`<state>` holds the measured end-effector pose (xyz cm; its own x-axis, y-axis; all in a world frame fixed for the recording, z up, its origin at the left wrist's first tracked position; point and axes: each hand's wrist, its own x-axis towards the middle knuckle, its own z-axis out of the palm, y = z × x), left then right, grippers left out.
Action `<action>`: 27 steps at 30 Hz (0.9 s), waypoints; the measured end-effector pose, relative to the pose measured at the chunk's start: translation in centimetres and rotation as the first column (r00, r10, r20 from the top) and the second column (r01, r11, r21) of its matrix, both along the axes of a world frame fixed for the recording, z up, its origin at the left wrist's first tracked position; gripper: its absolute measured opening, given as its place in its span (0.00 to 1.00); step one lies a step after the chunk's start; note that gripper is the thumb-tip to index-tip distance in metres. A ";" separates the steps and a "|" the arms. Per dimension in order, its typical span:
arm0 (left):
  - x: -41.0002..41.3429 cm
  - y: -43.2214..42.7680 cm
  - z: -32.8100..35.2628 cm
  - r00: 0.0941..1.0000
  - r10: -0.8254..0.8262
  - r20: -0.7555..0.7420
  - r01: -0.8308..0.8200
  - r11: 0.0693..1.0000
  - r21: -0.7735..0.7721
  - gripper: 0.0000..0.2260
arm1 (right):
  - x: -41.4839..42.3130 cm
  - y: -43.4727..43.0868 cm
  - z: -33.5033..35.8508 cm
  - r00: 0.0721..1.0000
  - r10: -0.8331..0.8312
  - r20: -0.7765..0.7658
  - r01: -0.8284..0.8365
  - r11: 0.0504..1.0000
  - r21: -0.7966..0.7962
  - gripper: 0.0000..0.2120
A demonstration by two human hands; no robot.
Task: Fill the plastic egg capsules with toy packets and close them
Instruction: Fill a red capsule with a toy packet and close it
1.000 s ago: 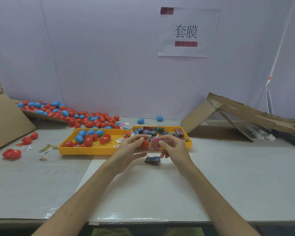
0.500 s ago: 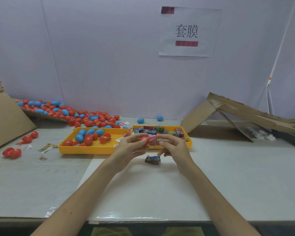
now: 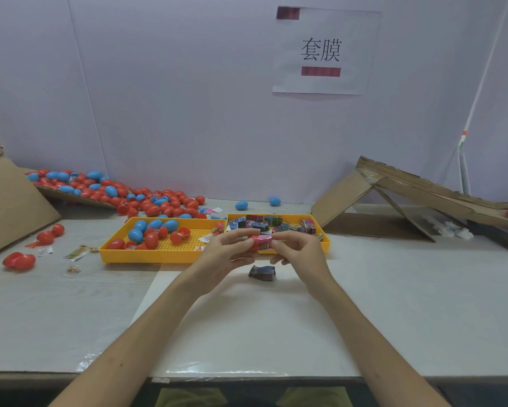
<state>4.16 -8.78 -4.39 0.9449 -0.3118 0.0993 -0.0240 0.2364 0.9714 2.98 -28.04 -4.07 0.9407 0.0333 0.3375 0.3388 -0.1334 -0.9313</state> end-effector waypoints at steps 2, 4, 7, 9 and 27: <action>-0.1 0.0 0.0 1.000 -0.013 0.003 0.013 1.000 0.010 0.12 | 0.1 -0.1 -0.1 1.000 -0.009 0.013 0.009 1.000 -0.002 0.07; -0.1 0.0 0.1 1.000 -0.024 0.002 0.024 1.000 0.014 0.13 | 0.2 -0.1 -0.1 0.999 -0.031 0.035 0.031 1.000 0.001 0.06; -0.1 0.0 0.1 0.999 -0.035 0.019 0.034 0.999 0.033 0.15 | 0.4 -0.2 -0.2 0.993 -0.095 0.071 0.096 0.995 -0.006 0.08; -0.1 0.0 0.0 0.999 -0.033 0.026 0.032 0.999 0.042 0.14 | 0.6 -0.1 -0.3 0.986 -0.128 0.108 0.130 0.991 -0.016 0.11; 0.3 -0.5 -0.6 0.981 0.065 0.184 -0.101 0.976 0.195 0.12 | 0.0 0.4 -0.6 0.921 -0.078 0.382 0.207 0.928 -0.309 0.04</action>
<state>4.49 -9.25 -5.00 0.9417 -0.2635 0.2092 -0.2101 0.0252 0.9774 2.95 -27.67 -4.64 0.7616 0.0807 0.6429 0.5923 -0.4890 -0.6403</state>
